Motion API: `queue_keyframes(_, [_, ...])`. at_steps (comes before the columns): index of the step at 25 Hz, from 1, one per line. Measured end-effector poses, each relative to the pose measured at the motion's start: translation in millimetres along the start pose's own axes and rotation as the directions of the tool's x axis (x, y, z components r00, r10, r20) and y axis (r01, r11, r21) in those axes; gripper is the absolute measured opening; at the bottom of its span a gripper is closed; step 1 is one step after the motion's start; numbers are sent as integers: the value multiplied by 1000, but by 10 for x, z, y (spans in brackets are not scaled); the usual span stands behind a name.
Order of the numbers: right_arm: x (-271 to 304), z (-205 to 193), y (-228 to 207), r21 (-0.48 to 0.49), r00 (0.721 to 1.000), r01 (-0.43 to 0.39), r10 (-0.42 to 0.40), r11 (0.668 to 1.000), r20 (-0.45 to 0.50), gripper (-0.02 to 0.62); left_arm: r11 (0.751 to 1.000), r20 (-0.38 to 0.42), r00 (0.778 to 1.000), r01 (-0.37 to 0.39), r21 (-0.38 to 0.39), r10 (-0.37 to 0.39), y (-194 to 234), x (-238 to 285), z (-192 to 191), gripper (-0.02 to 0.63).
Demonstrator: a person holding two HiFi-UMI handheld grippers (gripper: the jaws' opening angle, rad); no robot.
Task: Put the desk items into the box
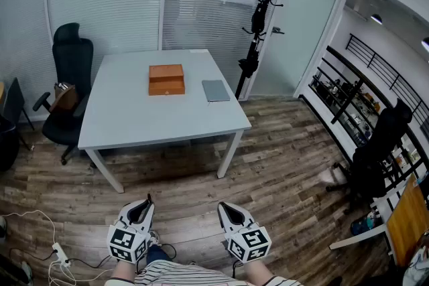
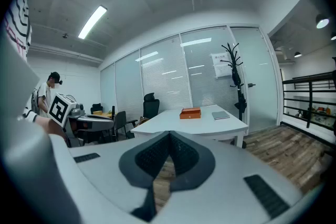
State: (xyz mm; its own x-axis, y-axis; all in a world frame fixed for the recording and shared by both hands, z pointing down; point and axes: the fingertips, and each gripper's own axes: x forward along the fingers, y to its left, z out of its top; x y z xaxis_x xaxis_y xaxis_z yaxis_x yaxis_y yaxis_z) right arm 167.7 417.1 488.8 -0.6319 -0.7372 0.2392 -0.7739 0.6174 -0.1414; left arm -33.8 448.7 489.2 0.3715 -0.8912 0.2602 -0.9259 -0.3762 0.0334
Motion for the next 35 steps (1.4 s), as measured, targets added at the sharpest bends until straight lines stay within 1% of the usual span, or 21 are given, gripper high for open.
queue_keyframes(7, [187,58,-125,44,1000,-2,1,999,20,25,1000,-14,1000,-17,-7,16,162,119,-19,49])
queue_keyframes(12, [543,135,-191,13,1000,4,-5,1000,5,26,1000,-18,1000,-13,-20,13,437,392,12,50])
queue_keyframes(14, [744,184,-249,19,1000,10,-10,1000,5,26,1000,-18,1000,-2,-23,2,573,566,43,49])
queue_keyframes(18, [1230,291,-307,35,1000,7,-7,999,-5,26,1000,-20,1000,14,-25,-14,957,909,128,50])
queue_keyframes(21, [1635,412,-347,45,1000,24,-24,999,-10,26,999,-22,999,25,-25,-25,1322,1125,234,50])
queue_keyframes(28, [2580,748,-389,68,997,66,-68,995,22,26,999,-22,999,44,6,-44,2251,1606,505,50])
queue_keyframes(35, [3203,976,-522,82,993,109,-112,991,28,26,996,-34,996,84,24,-83,2819,2054,679,50])
